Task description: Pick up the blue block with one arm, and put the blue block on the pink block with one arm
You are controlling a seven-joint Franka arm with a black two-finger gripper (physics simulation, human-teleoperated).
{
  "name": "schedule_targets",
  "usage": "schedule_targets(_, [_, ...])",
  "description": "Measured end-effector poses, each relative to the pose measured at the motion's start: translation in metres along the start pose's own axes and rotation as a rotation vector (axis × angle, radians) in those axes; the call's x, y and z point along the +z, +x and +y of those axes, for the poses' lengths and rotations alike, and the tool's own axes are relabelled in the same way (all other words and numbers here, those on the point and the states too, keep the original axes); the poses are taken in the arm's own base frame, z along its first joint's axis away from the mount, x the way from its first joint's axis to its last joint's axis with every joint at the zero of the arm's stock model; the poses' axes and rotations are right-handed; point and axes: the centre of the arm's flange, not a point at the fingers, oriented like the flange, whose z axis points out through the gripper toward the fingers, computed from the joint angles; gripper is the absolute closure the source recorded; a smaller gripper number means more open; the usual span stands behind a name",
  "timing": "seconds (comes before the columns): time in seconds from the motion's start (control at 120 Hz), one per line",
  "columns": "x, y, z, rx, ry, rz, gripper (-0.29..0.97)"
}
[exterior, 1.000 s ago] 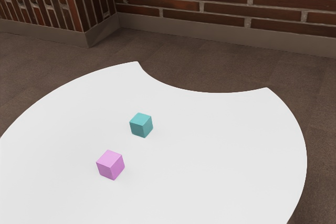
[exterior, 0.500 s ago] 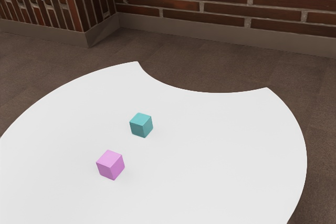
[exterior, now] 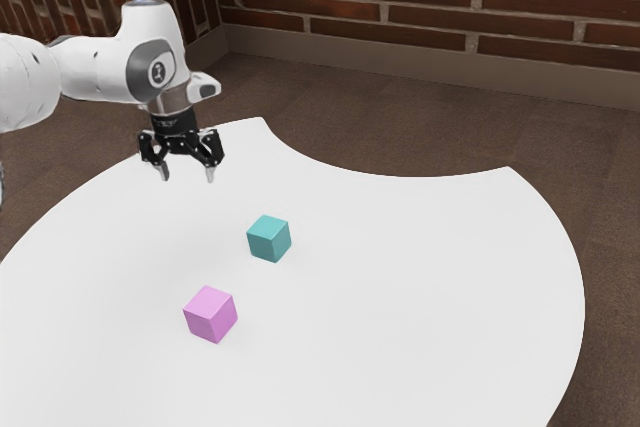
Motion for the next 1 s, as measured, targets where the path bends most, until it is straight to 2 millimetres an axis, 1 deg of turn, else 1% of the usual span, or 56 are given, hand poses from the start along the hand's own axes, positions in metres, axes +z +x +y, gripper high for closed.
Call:
schedule_targets(0.058, [0.017, 0.012, 0.013, 0.049, -0.001, 0.040, 0.02])
schedule_targets(0.133, [0.027, 0.021, 0.027, 0.127, -0.009, 0.093, 0.02])
schedule_targets(0.167, [0.034, 0.025, 0.032, 0.165, -0.018, 0.105, 0.02])
schedule_targets(0.3, [0.066, 0.044, 0.054, 0.291, -0.039, 0.143, 0.02])
schedule_targets(0.425, [0.092, 0.061, 0.073, 0.387, -0.051, 0.164, 0.02])
schedule_targets(0.542, [0.112, 0.071, 0.088, 0.470, -0.067, 0.174, 0.02])
schedule_targets(0.642, [0.118, 0.076, 0.091, 0.520, -0.077, 0.183, 0.02])
schedule_targets(0.792, [0.126, 0.076, 0.095, 0.567, -0.099, 0.151, 0.02])
schedule_targets(0.85, [0.126, 0.078, 0.098, 0.581, -0.104, 0.143, 0.02])
schedule_targets(0.95, [0.118, 0.087, 0.104, 0.588, -0.110, 0.135, 0.02])
schedule_targets(1.0, [0.118, 0.087, 0.104, 0.578, -0.114, 0.120, 0.02])
